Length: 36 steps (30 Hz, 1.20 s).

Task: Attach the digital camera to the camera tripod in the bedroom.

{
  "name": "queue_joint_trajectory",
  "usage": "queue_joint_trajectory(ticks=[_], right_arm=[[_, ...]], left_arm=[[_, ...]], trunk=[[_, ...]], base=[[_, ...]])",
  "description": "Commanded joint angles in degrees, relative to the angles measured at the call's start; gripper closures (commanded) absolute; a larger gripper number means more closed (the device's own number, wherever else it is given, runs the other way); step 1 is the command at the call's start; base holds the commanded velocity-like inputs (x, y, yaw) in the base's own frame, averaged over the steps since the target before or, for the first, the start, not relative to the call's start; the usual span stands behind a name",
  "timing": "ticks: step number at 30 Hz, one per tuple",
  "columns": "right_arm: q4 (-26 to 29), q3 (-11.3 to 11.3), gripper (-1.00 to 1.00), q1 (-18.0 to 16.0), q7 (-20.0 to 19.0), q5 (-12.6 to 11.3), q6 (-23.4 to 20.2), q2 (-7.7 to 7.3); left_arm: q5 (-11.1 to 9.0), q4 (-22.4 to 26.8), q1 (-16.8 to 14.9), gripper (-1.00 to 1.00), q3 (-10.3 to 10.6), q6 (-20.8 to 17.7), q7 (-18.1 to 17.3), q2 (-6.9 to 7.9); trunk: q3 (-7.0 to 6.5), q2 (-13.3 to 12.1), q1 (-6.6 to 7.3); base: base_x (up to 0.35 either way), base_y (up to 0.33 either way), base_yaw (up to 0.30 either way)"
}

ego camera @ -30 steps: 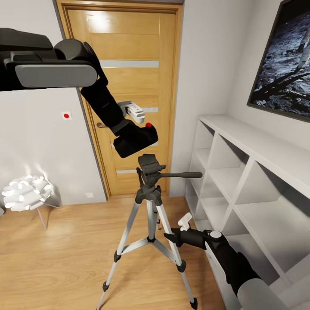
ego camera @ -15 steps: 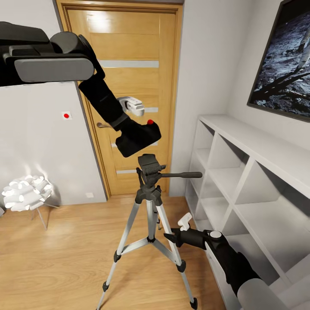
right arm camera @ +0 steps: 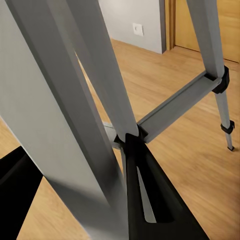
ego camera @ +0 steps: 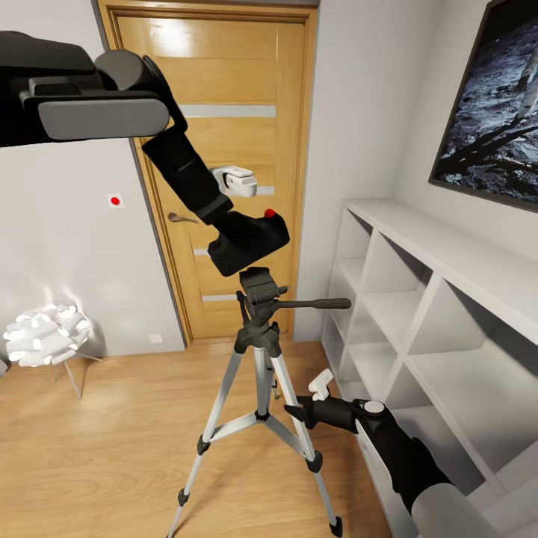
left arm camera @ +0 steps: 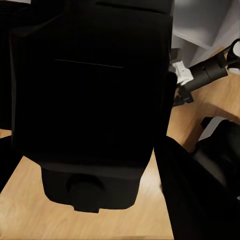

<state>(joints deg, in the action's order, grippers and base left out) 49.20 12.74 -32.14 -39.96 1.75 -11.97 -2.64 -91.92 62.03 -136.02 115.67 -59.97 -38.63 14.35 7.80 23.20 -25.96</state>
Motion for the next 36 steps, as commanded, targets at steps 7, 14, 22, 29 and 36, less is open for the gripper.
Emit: queue_joint_trajectory(ticks=[7, 14, 22, 29, 36], right_arm=[[0.1, 0.2, 1.00, 0.0, 4.4, -0.3, -0.1, 0.00], [0.1, 0.2, 1.00, 0.0, 4.4, -0.3, 0.0, 0.29], [0.1, 0.2, 1.00, 0.0, 4.4, -0.3, 0.0, 0.33], [0.1, 0.2, 1.00, 0.0, 4.4, -0.3, 0.0, 0.33], [0.1, 0.2, 1.00, 0.0, 4.4, -0.3, 0.0, 0.32]], left_arm=[[1.3, -0.1, -0.1, 1.00, 0.3, 0.0, -1.1, -0.28], [1.3, 0.0, -0.1, 1.00, 0.3, 0.0, -1.1, -0.29], [1.3, 0.6, -0.1, 1.00, 0.3, 0.0, -1.1, -0.29], [1.3, 1.8, -0.1, 1.00, 0.4, 0.0, -1.8, -0.24], [1.6, 2.0, -0.1, 1.00, 1.7, 0.0, -2.0, 0.06]], trunk=[[0.14, 0.1, -0.04], [0.14, 0.1, -0.04], [0.14, 0.1, -0.04], [0.14, 0.1, -0.04], [0.14, 0.1, -0.04]], base=[[0.000, 0.000, 0.000], [0.000, 0.000, 0.000], [0.000, 0.000, 0.000], [0.000, 0.000, 0.000], [0.000, 0.000, 0.000]])
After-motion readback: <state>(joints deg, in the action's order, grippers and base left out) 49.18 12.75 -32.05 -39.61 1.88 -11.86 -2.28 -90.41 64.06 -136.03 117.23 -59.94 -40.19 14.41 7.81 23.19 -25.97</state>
